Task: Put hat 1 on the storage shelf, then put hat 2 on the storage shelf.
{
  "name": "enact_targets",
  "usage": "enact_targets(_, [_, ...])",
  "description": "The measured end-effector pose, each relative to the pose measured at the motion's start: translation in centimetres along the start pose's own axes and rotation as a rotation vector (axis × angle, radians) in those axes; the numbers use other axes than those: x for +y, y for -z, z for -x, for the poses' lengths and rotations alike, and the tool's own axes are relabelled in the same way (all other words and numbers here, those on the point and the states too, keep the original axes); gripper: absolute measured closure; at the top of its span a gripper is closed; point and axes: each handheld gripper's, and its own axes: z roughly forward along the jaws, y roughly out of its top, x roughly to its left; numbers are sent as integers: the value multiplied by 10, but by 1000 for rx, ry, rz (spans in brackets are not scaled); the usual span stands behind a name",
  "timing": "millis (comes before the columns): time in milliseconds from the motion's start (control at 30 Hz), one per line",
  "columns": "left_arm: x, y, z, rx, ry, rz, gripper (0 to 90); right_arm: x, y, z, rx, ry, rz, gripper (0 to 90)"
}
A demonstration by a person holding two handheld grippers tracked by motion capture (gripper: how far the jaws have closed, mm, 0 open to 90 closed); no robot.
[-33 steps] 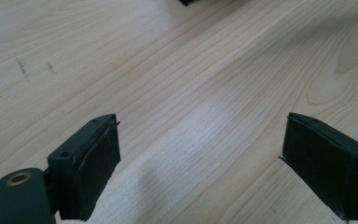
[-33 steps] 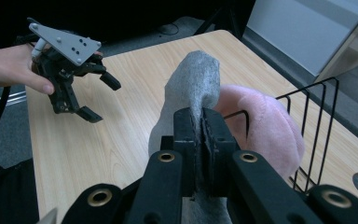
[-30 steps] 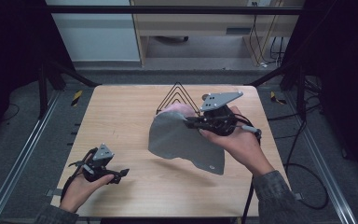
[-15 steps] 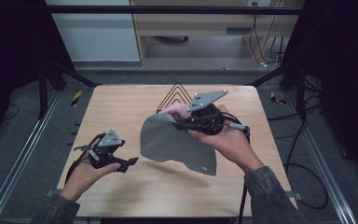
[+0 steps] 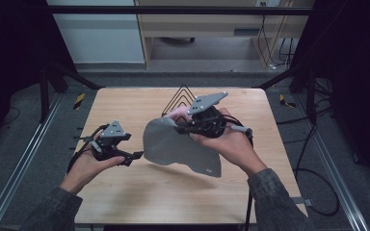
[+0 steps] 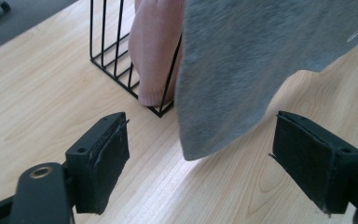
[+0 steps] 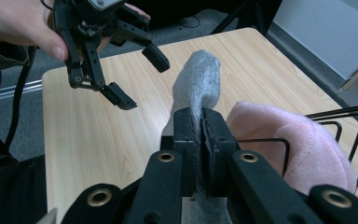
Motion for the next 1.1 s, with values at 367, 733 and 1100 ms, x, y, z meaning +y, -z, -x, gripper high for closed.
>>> enact_targets(367, [21, 7, -2, -32, -42, 23, 192, 11, 0, -1, 19, -1, 17, 854])
enact_targets(733, [29, 10, 1, -43, -60, 36, 225, 13, 0, -4, 20, 4, 21, 854])
enact_targets(1100, [39, -3, -1, -50, -75, 35, 289, 14, -2, -6, 30, 5, 26, 854])
